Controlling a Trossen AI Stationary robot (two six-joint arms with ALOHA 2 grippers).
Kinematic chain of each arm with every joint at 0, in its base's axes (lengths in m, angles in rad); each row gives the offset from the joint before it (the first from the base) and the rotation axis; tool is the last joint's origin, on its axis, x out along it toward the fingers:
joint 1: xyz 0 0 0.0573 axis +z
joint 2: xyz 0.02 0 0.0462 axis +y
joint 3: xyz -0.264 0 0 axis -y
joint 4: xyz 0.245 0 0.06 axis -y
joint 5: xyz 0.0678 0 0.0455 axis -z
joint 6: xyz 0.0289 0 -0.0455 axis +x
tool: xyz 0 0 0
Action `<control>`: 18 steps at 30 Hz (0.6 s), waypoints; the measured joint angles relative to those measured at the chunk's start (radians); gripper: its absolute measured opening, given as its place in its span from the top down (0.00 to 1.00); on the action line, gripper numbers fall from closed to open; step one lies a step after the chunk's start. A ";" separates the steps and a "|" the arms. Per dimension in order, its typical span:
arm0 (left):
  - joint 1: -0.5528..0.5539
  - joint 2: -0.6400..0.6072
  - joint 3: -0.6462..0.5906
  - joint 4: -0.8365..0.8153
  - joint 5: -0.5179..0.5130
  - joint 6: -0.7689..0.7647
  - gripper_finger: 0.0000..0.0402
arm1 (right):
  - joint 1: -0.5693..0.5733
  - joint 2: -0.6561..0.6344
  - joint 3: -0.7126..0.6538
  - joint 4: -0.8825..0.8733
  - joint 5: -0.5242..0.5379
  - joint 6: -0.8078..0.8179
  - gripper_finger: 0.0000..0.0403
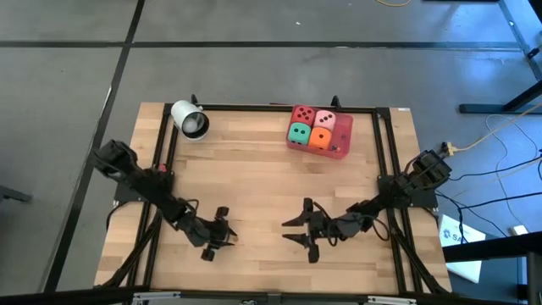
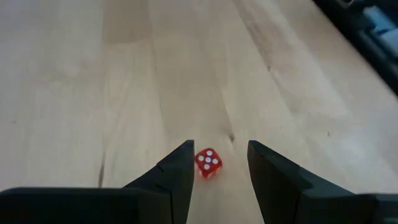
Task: Pick & Place Dice
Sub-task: Put the small red dice into the red bin
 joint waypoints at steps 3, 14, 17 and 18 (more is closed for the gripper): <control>0.000 0.041 0.008 0.003 0.001 0.006 0.64 | 0.005 0.000 0.008 0.000 0.000 0.001 0.60; 0.000 0.110 0.013 0.057 0.003 0.003 0.64 | 0.009 0.000 0.013 0.000 0.000 0.003 0.60; 0.000 0.110 0.013 0.052 0.012 -0.001 0.65 | 0.009 0.000 0.013 0.000 0.000 0.003 0.60; 0.000 0.110 0.013 0.050 0.015 -0.006 0.66 | 0.009 0.000 0.013 -0.001 0.000 0.003 0.60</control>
